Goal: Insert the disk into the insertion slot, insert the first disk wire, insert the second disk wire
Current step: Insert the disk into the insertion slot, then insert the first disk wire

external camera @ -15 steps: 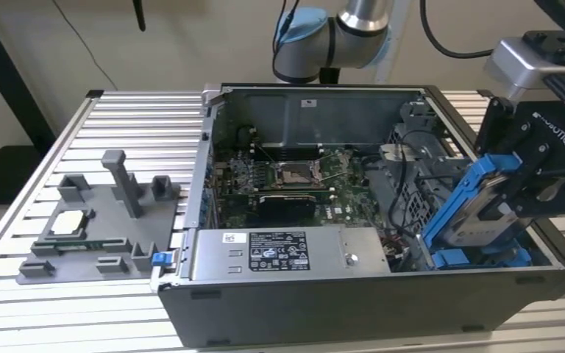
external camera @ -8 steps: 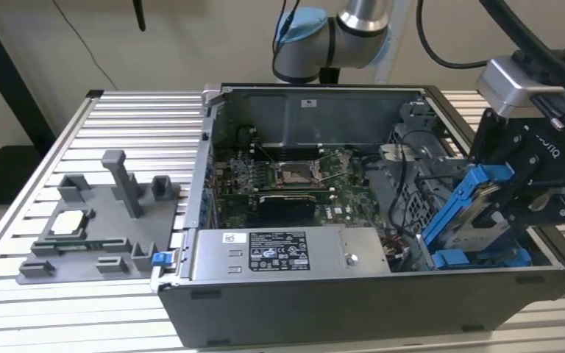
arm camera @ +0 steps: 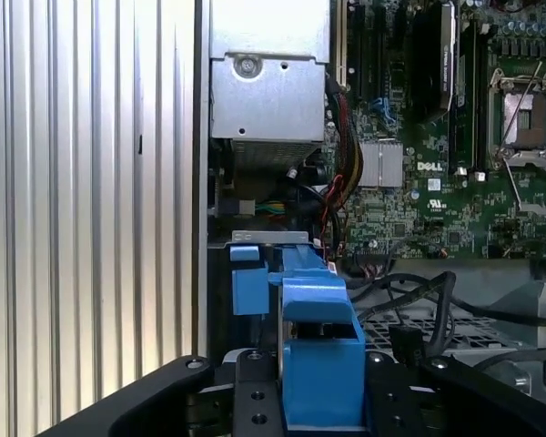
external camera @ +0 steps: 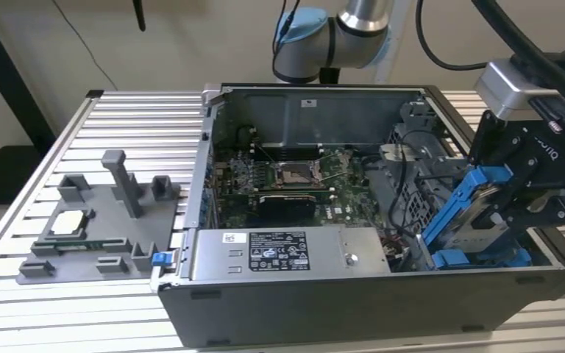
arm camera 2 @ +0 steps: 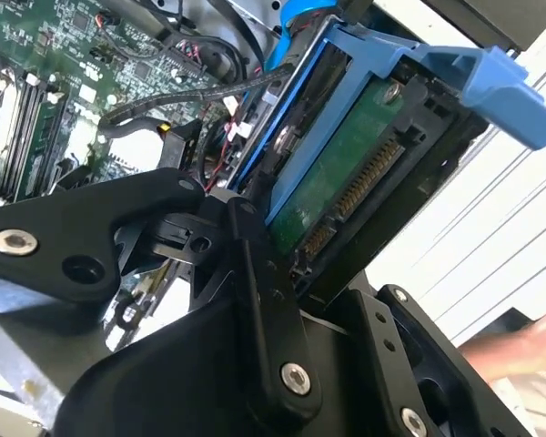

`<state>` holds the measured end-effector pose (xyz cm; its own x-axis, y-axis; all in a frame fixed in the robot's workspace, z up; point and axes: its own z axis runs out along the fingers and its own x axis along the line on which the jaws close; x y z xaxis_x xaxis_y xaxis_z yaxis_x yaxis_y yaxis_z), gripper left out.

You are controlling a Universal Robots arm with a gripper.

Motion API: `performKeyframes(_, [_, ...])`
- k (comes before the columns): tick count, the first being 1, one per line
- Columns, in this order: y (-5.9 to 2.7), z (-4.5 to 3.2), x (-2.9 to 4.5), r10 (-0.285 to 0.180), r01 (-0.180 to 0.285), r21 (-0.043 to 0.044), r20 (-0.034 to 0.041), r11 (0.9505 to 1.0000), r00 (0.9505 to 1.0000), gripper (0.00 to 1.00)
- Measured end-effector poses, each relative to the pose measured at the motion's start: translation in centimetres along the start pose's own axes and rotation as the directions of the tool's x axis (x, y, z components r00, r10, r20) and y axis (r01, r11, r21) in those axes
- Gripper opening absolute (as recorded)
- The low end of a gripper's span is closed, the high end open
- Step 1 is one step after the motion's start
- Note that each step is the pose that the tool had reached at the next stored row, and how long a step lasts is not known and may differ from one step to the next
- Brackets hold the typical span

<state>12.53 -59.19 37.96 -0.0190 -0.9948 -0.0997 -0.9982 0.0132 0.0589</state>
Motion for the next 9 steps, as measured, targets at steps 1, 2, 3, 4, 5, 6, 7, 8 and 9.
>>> performKeyframes(1, [0.0, 0.0, 0.0, 0.0, 0.0, 0.0, 0.0, 1.0, 1.0, 0.0])
performKeyframes(2, [0.0, 0.0, 0.0, 0.0, 0.0, 0.0, -0.0001, 1.0, 1.0, 0.0])
performKeyframes(3, [0.0, 0.0, 0.0, 0.0, 0.0, 0.0, -0.0001, 1.0, 1.0, 0.0])
performKeyframes(4, [0.0, 0.0, 0.0, 0.0, 0.0, 0.0, 0.0, 1.0, 1.0, 0.0])
performKeyframes(5, [0.0, 0.0, 0.0, 0.0, 0.0, 0.0, 0.0, 1.0, 1.0, 0.0])
performKeyframes(6, [0.0, -0.04, 0.0, 0.0, 0.0, 0.0, 0.0002, 1.0, 1.0, 0.0])
performKeyframes(7, [0.01, -0.16, -0.01, 0.0, 0.0, 0.0, 0.0001, 1.0, 1.0, 0.0])
performKeyframes(8, [0.02, -0.27, -0.03, 0.0, 0.0, 0.0, 0.0001, 1.0, 1.0, 0.0])
performKeyframes(9, [0.02, -0.32, -0.03, 0.0, 0.0, 0.0, 0.0002, 1.0, 1.0, 0.0])
